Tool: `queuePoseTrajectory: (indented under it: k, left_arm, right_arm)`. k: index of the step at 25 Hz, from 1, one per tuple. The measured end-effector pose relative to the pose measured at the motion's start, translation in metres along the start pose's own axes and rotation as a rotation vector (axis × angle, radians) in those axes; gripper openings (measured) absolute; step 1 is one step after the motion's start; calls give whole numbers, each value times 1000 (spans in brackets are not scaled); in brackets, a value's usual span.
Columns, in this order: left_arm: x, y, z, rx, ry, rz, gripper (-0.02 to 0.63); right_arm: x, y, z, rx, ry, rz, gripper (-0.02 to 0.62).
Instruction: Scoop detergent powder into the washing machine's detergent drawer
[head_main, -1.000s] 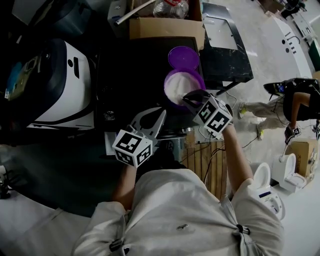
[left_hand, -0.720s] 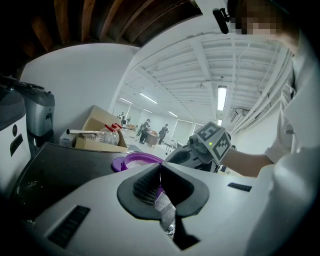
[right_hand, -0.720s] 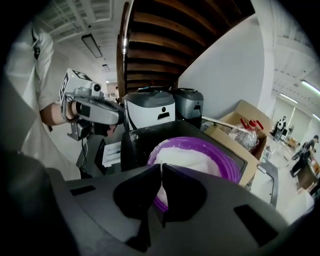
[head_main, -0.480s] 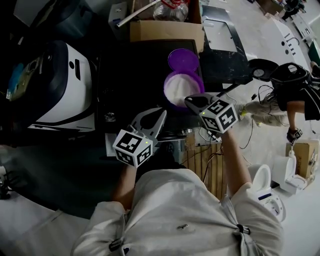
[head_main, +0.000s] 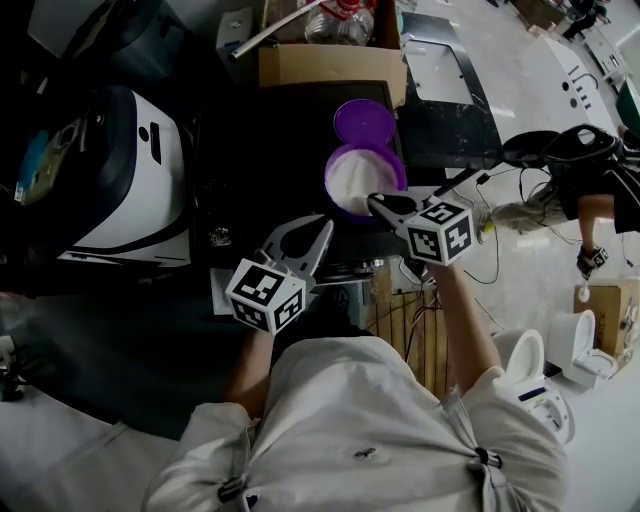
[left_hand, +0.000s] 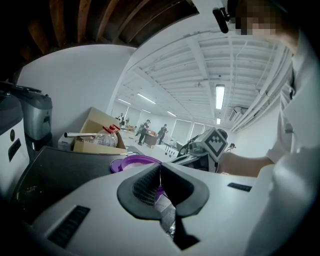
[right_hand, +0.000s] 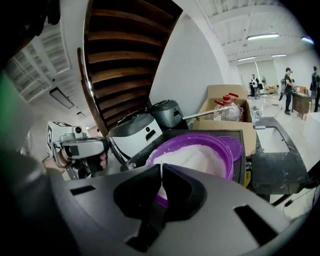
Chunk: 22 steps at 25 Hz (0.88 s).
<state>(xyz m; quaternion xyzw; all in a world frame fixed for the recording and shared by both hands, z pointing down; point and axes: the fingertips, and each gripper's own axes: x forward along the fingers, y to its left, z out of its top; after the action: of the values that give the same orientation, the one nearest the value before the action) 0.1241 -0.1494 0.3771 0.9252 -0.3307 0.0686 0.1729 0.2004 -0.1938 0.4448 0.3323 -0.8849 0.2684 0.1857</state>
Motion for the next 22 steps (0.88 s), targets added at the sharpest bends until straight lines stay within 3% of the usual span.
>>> queuePoseTrajectory:
  k: [16, 22]
  left_arm:
    - [-3, 0, 6, 20, -11, 23, 20]
    - [-9, 2, 5, 17, -11, 39, 20]
  right_arm:
    - [-18, -22, 19, 332, -222, 25, 12]
    - [-28, -30, 29, 540, -351, 61, 14]
